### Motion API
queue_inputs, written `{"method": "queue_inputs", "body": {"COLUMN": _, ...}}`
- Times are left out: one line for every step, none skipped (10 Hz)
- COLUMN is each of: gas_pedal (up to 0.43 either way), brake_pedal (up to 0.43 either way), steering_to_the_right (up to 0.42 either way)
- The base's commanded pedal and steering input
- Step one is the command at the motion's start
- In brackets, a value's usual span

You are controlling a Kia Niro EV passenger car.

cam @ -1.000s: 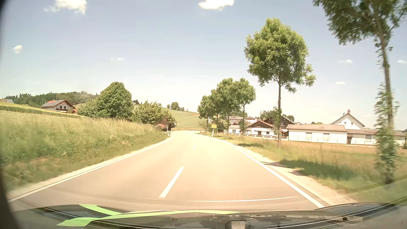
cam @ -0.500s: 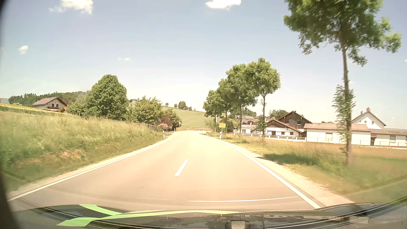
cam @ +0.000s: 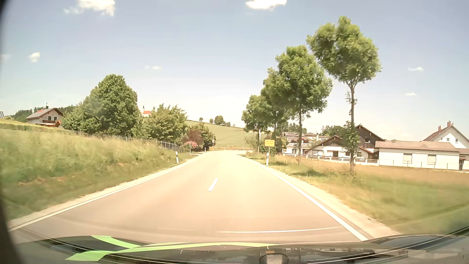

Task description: Follow the waypoints while adhering to traffic rules and regulations

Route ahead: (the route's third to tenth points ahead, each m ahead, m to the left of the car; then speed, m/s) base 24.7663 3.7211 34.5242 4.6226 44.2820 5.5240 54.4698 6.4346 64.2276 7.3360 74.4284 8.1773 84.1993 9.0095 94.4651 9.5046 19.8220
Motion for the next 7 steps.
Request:
{"method": "queue_inputs", "body": {"gas_pedal": 0.22, "brake_pedal": 0.0, "steering_to_the_right": -0.021}}
{"method": "queue_inputs", "body": {"gas_pedal": 0.22, "brake_pedal": 0.0, "steering_to_the_right": -0.021}}
{"method": "queue_inputs", "body": {"gas_pedal": 0.197, "brake_pedal": 0.0, "steering_to_the_right": -0.021}}
{"method": "queue_inputs", "body": {"gas_pedal": 0.177, "brake_pedal": 0.0, "steering_to_the_right": -0.021}}
{"method": "queue_inputs", "body": {"gas_pedal": 0.157, "brake_pedal": 0.0, "steering_to_the_right": -0.021}}
{"method": "queue_inputs", "body": {"gas_pedal": 0.15, "brake_pedal": 0.0, "steering_to_the_right": -0.021}}
{"method": "queue_inputs", "body": {"gas_pedal": 0.15, "brake_pedal": 0.0, "steering_to_the_right": -0.021}}
